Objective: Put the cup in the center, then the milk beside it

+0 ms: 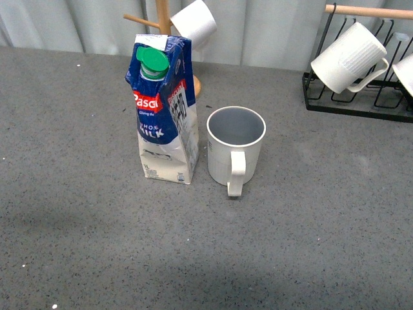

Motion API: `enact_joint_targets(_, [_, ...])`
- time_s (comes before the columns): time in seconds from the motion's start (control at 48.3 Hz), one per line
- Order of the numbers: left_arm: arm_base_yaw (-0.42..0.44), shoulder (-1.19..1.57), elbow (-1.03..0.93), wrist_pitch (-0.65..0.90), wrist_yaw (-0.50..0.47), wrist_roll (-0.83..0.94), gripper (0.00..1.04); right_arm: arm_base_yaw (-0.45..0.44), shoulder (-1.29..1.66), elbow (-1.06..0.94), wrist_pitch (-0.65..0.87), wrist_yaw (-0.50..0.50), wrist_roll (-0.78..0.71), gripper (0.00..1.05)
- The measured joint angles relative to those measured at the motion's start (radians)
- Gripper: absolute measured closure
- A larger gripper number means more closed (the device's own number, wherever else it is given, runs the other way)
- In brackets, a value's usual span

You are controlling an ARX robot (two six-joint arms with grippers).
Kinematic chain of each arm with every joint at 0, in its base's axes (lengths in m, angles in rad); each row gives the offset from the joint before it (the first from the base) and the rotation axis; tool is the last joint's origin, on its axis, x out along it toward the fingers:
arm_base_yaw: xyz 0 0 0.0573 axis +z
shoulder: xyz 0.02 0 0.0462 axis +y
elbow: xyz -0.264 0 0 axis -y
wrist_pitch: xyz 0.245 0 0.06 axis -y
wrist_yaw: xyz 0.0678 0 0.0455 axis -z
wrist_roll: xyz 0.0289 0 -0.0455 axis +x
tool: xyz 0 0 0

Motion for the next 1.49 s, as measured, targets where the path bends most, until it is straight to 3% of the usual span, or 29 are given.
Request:
enact_joint_targets(0.394, [0.077,-0.299,-0.1,-0.201,0.071,0.001,1.01,0.0,0.0,0.0,0.0,0.0,0.0,0.09])
enact_joint_targets(0.456, [0.116,-0.341,-0.107,-0.234,0.132,0.002,1.01,0.0,0.0,0.0,0.0,0.0,0.0,0.09])
enact_joint_targets(0.58, [0.157,-0.422,-0.12,-0.301,0.144,0.002,1.01,0.0,0.0,0.0,0.0,0.0,0.0,0.09])
enact_joint_targets(1.492, [0.161,-0.959,-0.128,-0.796,0.149,0.002,1.01,0.0,0.0,0.0,0.0,0.0,0.0,0.09])
